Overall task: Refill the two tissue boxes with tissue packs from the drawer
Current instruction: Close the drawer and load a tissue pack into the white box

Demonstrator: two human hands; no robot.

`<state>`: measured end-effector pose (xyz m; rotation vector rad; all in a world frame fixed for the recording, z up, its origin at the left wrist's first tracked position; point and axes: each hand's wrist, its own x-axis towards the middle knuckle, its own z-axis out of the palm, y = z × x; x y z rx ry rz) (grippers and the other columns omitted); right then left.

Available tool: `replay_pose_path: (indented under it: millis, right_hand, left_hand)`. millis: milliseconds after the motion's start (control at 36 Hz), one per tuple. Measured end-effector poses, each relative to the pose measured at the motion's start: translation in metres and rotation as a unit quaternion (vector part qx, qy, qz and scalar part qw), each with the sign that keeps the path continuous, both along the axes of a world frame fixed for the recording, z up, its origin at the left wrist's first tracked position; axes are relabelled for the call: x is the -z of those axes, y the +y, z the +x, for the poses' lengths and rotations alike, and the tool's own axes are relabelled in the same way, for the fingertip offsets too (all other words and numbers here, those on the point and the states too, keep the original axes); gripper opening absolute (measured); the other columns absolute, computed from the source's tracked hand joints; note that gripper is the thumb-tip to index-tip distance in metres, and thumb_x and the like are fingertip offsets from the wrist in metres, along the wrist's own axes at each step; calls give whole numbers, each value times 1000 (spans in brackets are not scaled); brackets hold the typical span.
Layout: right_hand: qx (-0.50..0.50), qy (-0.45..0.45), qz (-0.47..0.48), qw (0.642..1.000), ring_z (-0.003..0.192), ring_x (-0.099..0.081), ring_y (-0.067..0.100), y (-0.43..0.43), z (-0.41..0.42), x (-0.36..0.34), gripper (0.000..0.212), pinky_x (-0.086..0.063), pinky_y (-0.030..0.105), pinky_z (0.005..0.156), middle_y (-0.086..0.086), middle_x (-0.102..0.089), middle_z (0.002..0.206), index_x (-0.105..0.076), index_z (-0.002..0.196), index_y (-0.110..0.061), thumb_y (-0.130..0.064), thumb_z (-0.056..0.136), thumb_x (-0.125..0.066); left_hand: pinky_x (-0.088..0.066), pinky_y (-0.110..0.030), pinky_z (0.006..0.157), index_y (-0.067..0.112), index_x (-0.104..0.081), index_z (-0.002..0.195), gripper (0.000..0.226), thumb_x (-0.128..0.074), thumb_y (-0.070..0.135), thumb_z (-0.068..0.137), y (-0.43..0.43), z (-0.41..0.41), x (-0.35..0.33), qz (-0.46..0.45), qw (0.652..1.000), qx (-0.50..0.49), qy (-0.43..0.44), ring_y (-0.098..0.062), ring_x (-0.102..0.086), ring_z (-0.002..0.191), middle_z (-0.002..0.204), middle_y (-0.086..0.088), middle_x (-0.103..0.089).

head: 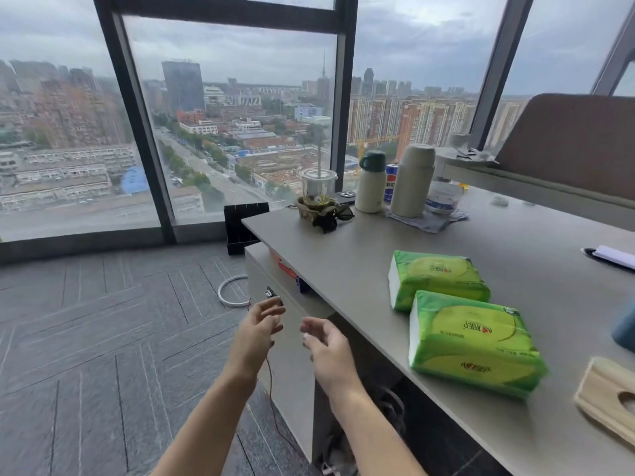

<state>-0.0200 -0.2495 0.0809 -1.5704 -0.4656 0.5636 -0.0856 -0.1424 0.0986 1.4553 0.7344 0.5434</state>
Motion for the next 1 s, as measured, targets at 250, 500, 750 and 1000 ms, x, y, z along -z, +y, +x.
replay_pose_path:
  millis: [250,500,750,1000]
  right_hand:
    - [0,-189,84,978,90,-65,1,-69,-11,-108,18,-49,16,78,-6,-71,95,-67,102,-25,-14,93,-56]
    - [138,-343,-8,929,94,-61,-3,-160,18,-136,16,-46,15,78,-14,-68,98,-65,99,-32,-19,91,-59]
    - [185,-286,-201,918,127,-42,18,-219,50,-101,52,-36,38,107,-3,-44,134,-51,125,-34,-49,78,-70]
    - [165,-271,-218,923,111,-54,13,-235,48,-92,68,-40,20,89,-2,-57,128,-45,133,-32,-33,74,-80]
  left_hand:
    - [-48,-13,71,19,-66,110,27,-52,2,93,-51,-17,-71,95,988,20,-120,-13,-66,93,102,-1,-73]
    - [-50,-15,76,29,-68,101,24,-66,11,86,-114,23,-85,131,974,130,-131,-3,-67,89,97,3,-74]
    - [-55,-38,92,35,-52,132,82,-79,58,59,-146,54,-68,165,957,240,1,-15,-71,95,107,-7,-72]
    - [-48,-39,103,57,-51,113,79,-88,51,42,-159,73,-49,174,952,250,-27,-8,-61,114,125,12,-60]
